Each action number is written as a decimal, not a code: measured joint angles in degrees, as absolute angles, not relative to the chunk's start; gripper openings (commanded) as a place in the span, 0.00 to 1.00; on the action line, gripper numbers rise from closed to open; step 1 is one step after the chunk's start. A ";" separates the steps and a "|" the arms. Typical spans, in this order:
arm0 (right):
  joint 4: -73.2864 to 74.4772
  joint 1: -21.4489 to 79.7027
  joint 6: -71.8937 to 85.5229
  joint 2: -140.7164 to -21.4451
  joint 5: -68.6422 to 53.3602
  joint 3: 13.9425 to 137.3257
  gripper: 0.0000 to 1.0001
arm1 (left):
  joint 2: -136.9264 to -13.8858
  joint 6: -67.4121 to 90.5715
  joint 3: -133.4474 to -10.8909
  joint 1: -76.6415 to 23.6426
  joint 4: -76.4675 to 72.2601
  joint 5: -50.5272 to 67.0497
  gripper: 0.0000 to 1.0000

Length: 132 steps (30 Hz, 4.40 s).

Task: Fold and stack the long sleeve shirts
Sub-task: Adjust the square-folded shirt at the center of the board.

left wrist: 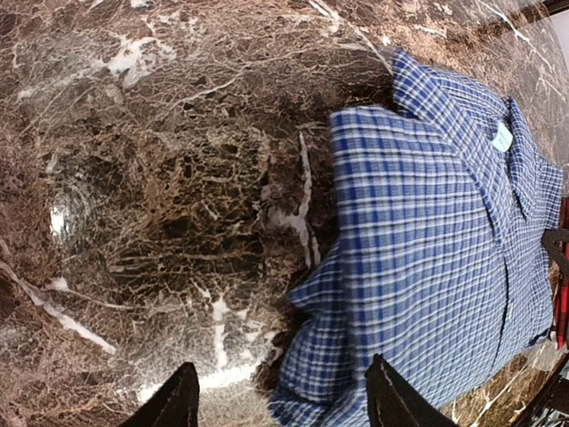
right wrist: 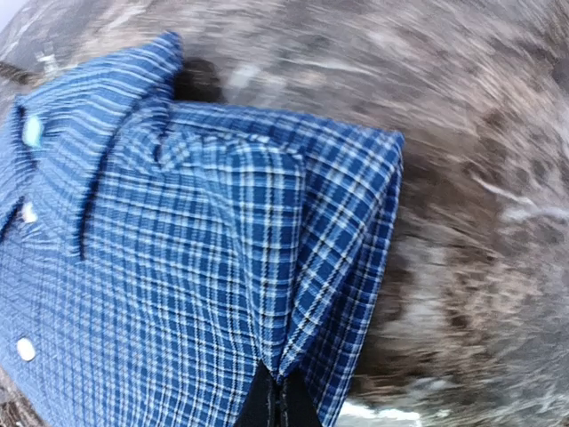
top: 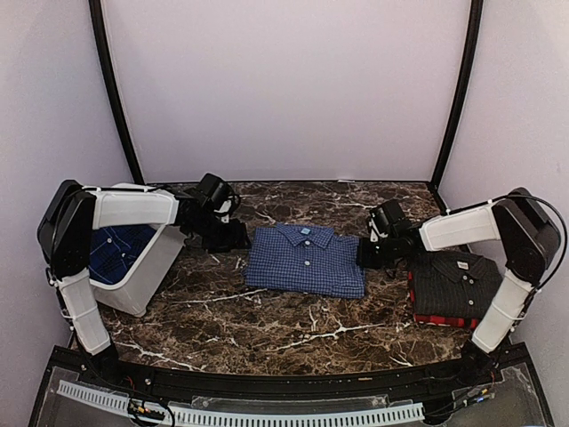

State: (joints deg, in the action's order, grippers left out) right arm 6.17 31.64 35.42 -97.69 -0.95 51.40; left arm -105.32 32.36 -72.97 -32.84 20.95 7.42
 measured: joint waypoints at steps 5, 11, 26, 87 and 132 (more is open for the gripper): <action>3.27 29.17 35.42 -99.18 -2.44 49.04 0.00 | -106.34 32.32 -72.97 -32.84 19.64 9.26 0.63; -2.20 29.17 35.44 -101.27 -3.86 48.88 0.00 | -108.90 32.40 -72.93 -32.84 16.25 13.34 0.64; -7.92 29.43 35.44 -103.59 -7.11 48.84 0.00 | -113.75 38.76 -69.69 -32.93 7.94 21.43 0.04; 12.43 39.03 26.28 -113.38 -2.50 72.53 0.08 | -101.25 40.03 -61.19 -34.98 18.11 -0.62 0.08; 3.81 34.33 28.42 -111.70 -3.92 64.82 0.21 | -107.46 38.74 -74.54 -42.11 11.14 8.27 0.06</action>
State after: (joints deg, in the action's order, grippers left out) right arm 3.81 34.33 28.42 -111.70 -3.92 64.82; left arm -107.46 38.74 -74.54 -42.11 11.14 8.27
